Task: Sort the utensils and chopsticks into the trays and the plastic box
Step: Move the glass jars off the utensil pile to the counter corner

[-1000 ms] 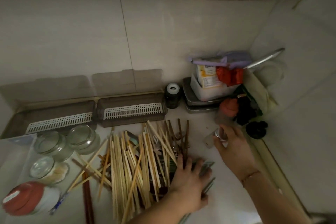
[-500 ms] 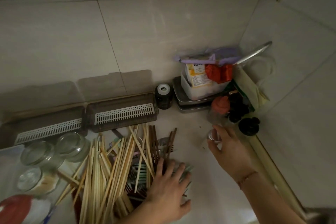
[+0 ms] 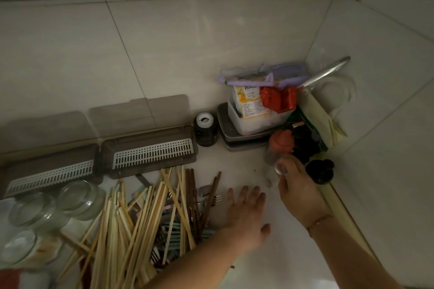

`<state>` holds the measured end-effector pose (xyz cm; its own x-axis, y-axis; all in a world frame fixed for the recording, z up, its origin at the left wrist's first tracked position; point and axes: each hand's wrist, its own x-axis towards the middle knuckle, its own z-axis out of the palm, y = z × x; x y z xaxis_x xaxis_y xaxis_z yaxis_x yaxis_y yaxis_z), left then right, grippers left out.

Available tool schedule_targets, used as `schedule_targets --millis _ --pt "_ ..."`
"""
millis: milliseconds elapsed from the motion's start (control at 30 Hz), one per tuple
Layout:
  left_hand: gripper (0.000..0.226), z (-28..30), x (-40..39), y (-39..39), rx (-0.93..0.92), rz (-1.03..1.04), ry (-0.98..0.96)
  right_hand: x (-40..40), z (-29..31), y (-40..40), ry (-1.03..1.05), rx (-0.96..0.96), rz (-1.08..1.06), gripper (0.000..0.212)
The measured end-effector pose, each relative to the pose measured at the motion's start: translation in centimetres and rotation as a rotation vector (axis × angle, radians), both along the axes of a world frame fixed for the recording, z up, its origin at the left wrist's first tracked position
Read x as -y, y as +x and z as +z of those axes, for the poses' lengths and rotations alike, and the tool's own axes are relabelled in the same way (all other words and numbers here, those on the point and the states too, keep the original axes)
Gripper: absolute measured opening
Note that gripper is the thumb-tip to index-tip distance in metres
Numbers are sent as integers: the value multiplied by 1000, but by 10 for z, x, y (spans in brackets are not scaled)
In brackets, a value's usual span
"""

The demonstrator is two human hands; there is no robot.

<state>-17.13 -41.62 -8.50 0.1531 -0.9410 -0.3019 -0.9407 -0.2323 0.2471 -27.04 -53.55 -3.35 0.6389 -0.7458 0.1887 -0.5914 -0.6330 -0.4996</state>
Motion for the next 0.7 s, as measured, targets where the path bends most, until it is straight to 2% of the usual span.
schedule_targets --millis 167,400,467,600,700 --pt "90 5 17 -8 -155 -3 -63 -3 -7 1 -13 75 -68 40" --pt "91 4 31 -13 -192 27 -74 9 -8 -1 -20 -25 -107 37" --pt "86 10 27 -8 -202 18 -109 6 -5 -2 -32 -50 -107 41" --pt "67 37 -10 29 -179 90 -324 -22 4 8 -296 -30 -211 49" --pt "54 61 -66 76 -118 239 -475 -61 16 46 -364 91 -116 49"
